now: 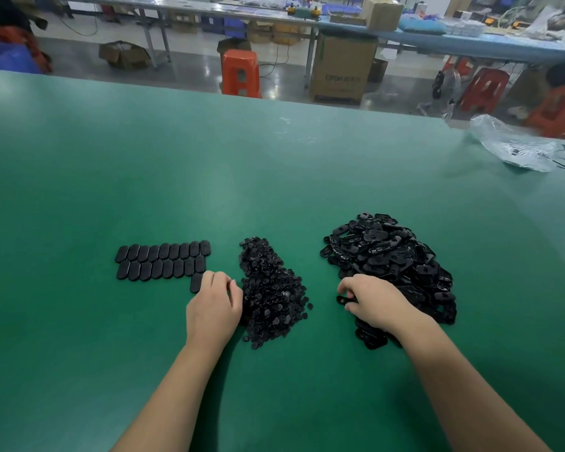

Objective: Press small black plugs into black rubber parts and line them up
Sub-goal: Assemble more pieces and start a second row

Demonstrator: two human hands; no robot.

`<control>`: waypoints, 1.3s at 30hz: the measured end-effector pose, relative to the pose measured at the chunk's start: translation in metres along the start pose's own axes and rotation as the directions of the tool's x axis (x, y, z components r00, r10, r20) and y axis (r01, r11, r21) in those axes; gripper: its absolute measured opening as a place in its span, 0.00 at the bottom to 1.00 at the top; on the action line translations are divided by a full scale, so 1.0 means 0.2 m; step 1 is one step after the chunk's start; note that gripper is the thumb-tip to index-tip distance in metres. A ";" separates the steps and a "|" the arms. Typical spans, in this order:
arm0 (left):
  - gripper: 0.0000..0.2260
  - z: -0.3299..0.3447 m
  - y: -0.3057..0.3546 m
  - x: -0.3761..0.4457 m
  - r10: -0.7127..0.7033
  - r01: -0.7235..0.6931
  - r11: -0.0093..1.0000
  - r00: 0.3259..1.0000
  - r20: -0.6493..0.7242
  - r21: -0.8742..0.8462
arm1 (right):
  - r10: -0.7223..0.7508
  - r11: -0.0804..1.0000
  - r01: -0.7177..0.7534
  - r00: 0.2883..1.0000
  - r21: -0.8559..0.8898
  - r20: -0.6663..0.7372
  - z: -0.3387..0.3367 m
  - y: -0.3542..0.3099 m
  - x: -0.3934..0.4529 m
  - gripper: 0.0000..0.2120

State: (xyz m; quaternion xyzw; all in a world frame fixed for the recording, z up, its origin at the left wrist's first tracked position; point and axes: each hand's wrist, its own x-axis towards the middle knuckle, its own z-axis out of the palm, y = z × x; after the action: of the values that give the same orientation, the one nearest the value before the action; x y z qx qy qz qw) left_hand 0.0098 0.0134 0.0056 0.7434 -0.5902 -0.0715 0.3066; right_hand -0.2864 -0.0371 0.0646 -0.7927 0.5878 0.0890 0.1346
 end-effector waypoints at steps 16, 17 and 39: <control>0.06 -0.02 -0.01 -0.02 0.129 -0.132 0.990 0.990 -0.054 -0.057 | 0.376 0.004 0.112 0.921 0.994 -0.105 0.17 -0.33 0.07 0.07; 0.06 -0.02 -0.01 -0.02 0.123 -0.127 0.990 0.991 -0.057 -0.064 | 0.377 -0.008 0.115 0.920 0.993 -0.104 0.20 -0.35 0.07 0.07; 0.14 -0.04 0.00 -0.03 0.184 -0.193 0.968 0.980 -0.071 -0.159 | 0.408 0.072 0.177 0.893 0.981 -0.191 0.30 -0.35 0.06 0.10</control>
State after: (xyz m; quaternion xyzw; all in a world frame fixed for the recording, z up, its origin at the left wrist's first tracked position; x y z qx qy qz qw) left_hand 0.0111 0.0221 0.0102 0.6576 -0.6415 -0.0701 0.3888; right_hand -0.2149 -0.0104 0.0119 -0.4341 0.5659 -0.4958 0.4955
